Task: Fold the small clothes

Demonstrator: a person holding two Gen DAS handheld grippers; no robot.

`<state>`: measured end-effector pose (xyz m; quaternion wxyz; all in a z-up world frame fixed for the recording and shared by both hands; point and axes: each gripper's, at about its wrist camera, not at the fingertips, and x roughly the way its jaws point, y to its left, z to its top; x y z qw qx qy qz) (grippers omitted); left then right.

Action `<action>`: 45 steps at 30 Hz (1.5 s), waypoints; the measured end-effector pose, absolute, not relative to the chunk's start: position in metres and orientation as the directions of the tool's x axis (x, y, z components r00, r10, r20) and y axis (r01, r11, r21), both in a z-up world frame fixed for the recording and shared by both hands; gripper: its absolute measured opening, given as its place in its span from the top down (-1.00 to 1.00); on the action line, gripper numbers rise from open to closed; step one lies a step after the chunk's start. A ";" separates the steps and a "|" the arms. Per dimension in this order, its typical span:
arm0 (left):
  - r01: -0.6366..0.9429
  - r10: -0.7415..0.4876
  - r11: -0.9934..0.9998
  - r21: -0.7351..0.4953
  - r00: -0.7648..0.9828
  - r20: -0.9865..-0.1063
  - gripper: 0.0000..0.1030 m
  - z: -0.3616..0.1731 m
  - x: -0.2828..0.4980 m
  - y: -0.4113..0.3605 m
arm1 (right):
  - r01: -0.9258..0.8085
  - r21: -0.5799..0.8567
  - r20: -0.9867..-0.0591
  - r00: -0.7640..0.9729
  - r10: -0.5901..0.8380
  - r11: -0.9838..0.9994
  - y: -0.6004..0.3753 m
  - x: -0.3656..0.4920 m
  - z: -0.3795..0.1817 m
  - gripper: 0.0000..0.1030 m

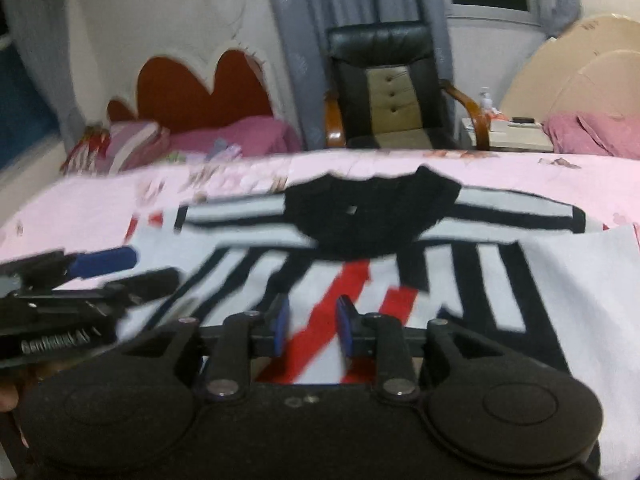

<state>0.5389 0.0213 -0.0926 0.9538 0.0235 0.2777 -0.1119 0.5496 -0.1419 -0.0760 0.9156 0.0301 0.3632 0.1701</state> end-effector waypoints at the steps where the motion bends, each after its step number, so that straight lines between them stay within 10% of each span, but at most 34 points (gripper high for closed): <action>1: 0.214 -0.181 0.977 -0.004 0.819 -0.544 -0.29 -0.097 0.536 0.021 | -0.304 0.148 -0.661 0.677 0.323 0.941 -0.142 0.545 -0.078 0.51; 9: 0.077 -0.013 0.993 0.085 0.812 -0.583 -0.27 -0.108 0.517 0.068 | -0.144 0.009 -0.667 0.737 0.113 0.990 -0.228 0.510 -0.082 0.50; 30: 0.068 0.012 0.992 0.102 0.774 -0.633 -0.44 -0.103 0.506 0.001 | -0.218 0.041 -0.680 0.709 0.187 0.975 -0.232 0.505 -0.085 0.28; 45: -0.001 0.073 0.995 0.105 0.719 -0.691 -0.44 -0.107 0.336 0.050 | -0.156 0.251 -0.680 0.675 0.288 0.955 -0.317 0.396 -0.061 0.25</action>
